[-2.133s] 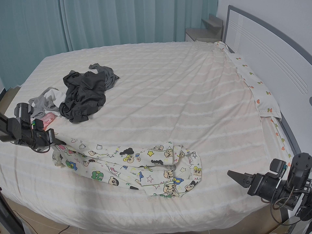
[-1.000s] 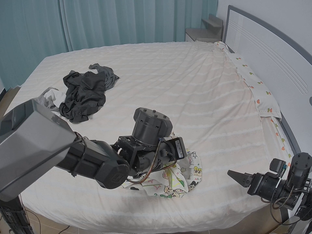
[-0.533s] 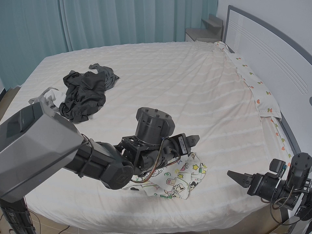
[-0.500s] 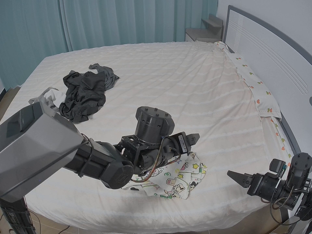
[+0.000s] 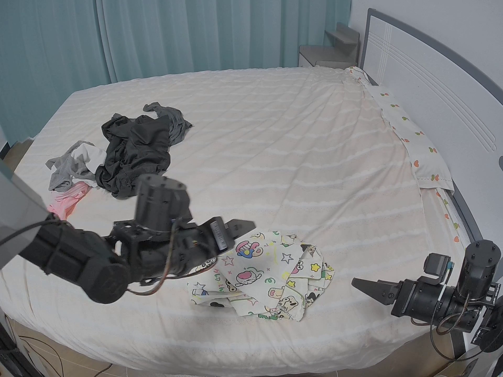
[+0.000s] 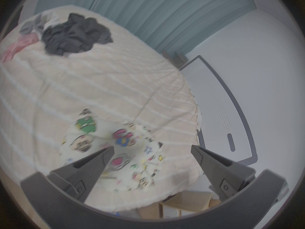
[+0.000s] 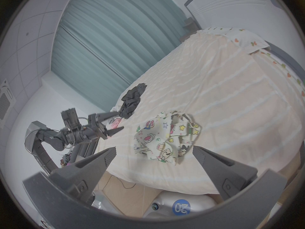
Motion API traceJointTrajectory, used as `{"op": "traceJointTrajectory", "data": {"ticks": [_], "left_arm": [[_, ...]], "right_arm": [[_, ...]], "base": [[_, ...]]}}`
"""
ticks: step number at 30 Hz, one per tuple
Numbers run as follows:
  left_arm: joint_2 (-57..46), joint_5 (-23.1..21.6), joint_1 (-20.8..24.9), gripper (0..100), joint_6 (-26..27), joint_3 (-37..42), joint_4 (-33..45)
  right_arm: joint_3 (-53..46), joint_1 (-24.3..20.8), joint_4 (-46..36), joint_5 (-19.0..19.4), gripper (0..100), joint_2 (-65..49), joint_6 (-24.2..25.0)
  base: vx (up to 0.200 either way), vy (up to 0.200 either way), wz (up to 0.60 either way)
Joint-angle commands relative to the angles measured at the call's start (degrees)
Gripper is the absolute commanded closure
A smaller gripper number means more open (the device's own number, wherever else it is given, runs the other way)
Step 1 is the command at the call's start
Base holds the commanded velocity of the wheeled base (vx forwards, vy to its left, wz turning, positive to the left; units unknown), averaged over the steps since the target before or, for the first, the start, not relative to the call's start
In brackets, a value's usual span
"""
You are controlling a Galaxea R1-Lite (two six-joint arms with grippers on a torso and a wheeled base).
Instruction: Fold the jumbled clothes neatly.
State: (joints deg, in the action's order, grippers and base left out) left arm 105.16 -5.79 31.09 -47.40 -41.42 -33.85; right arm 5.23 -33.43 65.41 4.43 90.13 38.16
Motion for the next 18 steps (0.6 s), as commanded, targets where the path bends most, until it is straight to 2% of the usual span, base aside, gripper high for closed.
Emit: {"op": "traceJointTrajectory", "data": {"ticks": [1,3,5,11,18], "left_arm": [[-12.3,-16.3,-16.6,0,-3.3,25.3,-7.4],[-11.7,-21.1,-20.3,0,-3.3,34.0,-15.6],[-9.3,-22.3,-21.7,0,-3.8,38.0,-21.3],[-5.0,-22.7,-24.5,0,-8.5,39.1,-27.1],[2.1,-23.7,-24.5,0,-8.6,39.1,-29.6]], "right_arm": [[10.5,-0.3,0.2,5.6,0,16.0,0.0],[13.6,-0.7,0.3,5.7,0,22.1,0.1],[15.6,-1.3,1.0,5.7,0,26.1,0.1],[17.9,-1.2,1.5,5.1,0,31.3,0.0],[17.9,-1.4,1.3,5.0,0,32.1,0.4]], "base": [[0.0,0.0,0.0],[0.0,0.0,0.0],[0.0,0.0,0.0],[0.0,0.0,0.0],[0.0,0.0,0.0]]}}
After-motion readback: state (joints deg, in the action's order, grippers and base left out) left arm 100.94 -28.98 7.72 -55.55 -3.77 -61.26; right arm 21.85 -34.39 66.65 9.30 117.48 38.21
